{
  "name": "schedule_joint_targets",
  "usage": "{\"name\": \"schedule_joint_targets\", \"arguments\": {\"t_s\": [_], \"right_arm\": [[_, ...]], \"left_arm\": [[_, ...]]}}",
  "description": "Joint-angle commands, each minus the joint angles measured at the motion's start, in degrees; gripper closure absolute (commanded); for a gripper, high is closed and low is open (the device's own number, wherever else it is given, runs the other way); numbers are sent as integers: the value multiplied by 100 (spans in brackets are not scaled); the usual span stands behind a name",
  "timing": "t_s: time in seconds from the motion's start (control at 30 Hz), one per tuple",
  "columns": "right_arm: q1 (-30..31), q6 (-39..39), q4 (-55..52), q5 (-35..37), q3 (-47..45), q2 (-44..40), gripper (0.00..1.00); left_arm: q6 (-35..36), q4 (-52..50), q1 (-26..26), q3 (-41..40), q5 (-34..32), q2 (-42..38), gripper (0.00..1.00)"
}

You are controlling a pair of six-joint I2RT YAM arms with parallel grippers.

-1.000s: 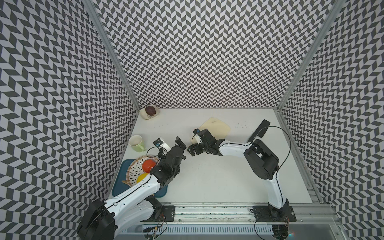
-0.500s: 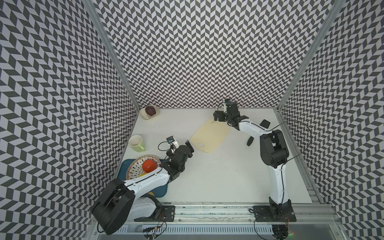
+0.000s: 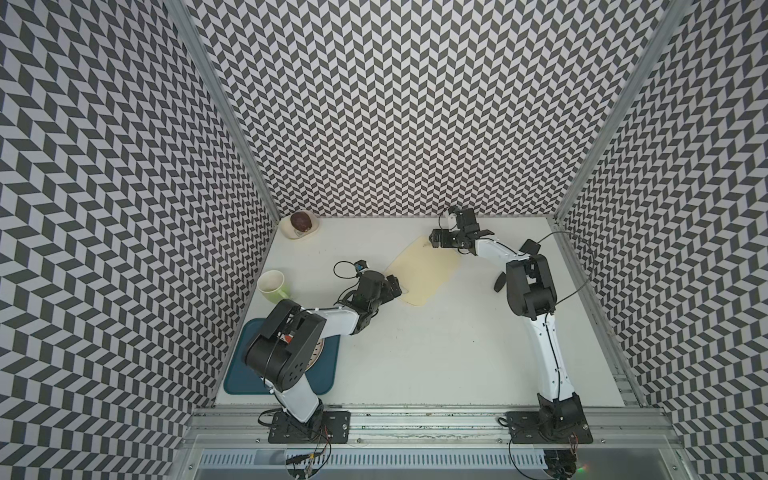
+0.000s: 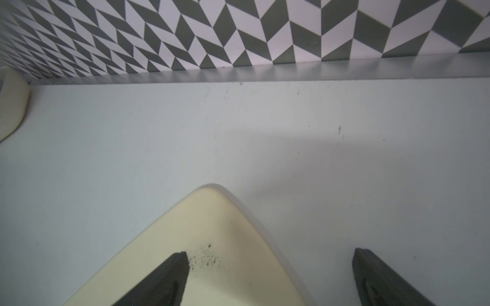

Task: Align the knife with the edge of the cutting board
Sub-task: Adjust the work surface at the center of the board.

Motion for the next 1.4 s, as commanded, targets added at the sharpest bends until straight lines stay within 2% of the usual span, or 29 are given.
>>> {"name": "schedule_joint_targets", "arguments": {"t_s": [0.0,0.13,0.33,0.53,0.8,0.83,0.9,1.1,1.37], "right_arm": [[21,38,-291,-447,-272,-68,0],[66,159,94,-463,-1030,-499,0],[87,217,419,-294,-1857,-1086,0],[254,232,372,-348,-2127,-1239,1],[558,266,986,-239,-3548,-2065,1],[571,653,1015,-10,-3738,-2186,1],[609,946,1242,38,-4202,-2458,2],[801,1391,1807,90,-5490,-3198,2],[937,1844,2220,60,-6549,-4036,1]], "left_arm": [[-116,40,11,191,543,133,0],[-187,-10,10,332,750,337,0],[-244,-620,61,631,500,522,0],[-225,-771,82,864,498,772,0],[-96,-1176,131,869,-86,587,0],[-58,-1205,131,859,-151,561,0],[38,-1281,131,865,-284,529,0],[167,-1339,147,852,-350,590,0],[251,-1299,148,726,-324,446,0]]}}
